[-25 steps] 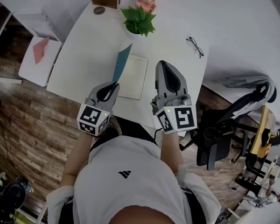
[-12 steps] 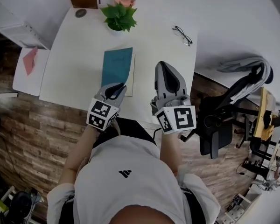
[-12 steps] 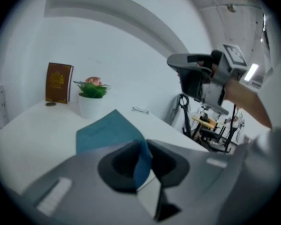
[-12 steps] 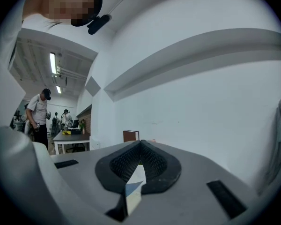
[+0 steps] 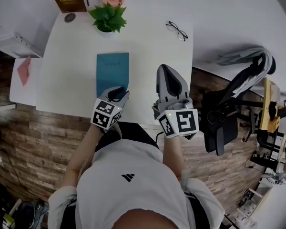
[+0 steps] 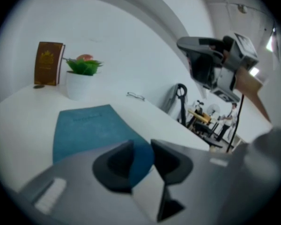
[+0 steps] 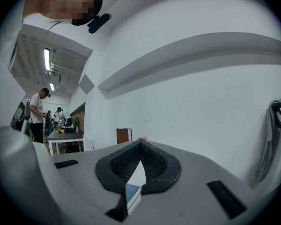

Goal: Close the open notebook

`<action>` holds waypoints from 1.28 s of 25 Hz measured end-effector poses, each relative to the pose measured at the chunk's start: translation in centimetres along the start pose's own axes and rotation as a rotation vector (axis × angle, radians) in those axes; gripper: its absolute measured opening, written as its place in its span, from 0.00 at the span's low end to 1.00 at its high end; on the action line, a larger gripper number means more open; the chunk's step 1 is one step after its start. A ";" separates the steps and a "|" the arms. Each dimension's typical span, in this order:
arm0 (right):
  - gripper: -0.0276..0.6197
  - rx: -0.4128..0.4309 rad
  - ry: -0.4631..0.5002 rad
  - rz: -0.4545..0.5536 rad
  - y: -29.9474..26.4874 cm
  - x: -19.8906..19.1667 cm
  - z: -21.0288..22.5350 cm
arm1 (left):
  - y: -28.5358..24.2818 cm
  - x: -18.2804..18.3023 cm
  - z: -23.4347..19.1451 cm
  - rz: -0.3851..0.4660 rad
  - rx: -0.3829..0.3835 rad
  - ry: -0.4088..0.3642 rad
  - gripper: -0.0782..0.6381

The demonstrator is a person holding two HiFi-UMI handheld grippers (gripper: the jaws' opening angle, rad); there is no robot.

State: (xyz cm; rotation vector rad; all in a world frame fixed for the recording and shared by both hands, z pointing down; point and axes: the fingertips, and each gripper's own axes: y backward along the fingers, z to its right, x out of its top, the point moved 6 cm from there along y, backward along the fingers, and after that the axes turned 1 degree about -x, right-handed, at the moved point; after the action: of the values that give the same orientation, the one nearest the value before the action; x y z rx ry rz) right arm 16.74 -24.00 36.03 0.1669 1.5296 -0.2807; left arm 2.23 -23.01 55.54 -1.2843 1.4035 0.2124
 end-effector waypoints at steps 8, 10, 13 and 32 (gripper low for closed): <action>0.04 -0.015 -0.005 -0.001 0.2 0.0 0.7 | -0.9 -0.4 0.8 -0.064 -0.038 -0.040 0.36; 0.04 -0.012 -0.005 -0.001 0.1 -0.1 0.6 | -1.0 -0.6 0.9 -0.075 -0.059 -0.033 0.36; 0.04 -0.007 -0.004 -0.002 -0.1 -0.1 0.5 | -1.0 -1.0 0.8 -0.065 -0.063 0.029 0.35; 0.04 0.008 0.006 0.018 1.1 0.7 -0.4 | 0.2 -0.8 1.2 -0.034 0.113 -0.068 0.12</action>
State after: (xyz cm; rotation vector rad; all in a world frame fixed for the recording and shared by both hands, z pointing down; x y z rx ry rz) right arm 16.73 -22.86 35.26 0.1882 1.5319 -0.2720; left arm 2.54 -21.55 55.69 -1.1959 1.3167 0.1498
